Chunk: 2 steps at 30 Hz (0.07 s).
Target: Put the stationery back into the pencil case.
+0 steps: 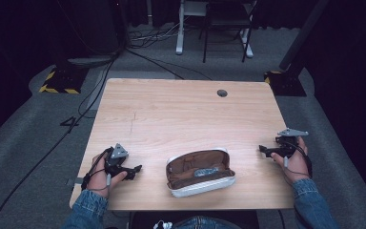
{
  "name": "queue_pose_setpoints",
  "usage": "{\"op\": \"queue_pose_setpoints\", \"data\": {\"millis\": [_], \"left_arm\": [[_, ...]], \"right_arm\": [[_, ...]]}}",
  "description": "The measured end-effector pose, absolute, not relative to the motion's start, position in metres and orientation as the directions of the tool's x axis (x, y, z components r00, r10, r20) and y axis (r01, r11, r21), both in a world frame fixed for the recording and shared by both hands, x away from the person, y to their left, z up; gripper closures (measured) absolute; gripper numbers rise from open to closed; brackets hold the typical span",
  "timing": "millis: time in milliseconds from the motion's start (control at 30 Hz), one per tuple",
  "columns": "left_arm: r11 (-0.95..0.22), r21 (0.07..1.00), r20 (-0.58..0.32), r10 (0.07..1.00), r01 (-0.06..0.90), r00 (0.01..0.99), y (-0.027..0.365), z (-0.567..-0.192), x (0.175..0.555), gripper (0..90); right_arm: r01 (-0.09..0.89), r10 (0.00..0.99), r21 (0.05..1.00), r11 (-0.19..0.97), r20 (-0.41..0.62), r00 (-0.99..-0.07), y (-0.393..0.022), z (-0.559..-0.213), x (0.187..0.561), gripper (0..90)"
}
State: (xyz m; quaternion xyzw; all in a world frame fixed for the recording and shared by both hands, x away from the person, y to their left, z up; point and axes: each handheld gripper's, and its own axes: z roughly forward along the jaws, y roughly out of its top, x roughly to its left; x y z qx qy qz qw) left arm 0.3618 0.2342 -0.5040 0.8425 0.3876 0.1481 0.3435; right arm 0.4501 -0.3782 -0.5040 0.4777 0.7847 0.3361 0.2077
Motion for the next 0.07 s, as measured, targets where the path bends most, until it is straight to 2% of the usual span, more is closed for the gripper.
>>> {"op": "queue_pose_setpoints", "data": {"millis": [67], "left_arm": [[-0.463, 0.694, -0.017, 0.755, 0.551, 0.655, 0.2342, -0.5041, 0.3618, 16.4]], "right_arm": [[0.61, 0.889, 0.726, 0.318, -0.005, -0.457, -0.3782, -0.504, 0.45, 8.1]]}}
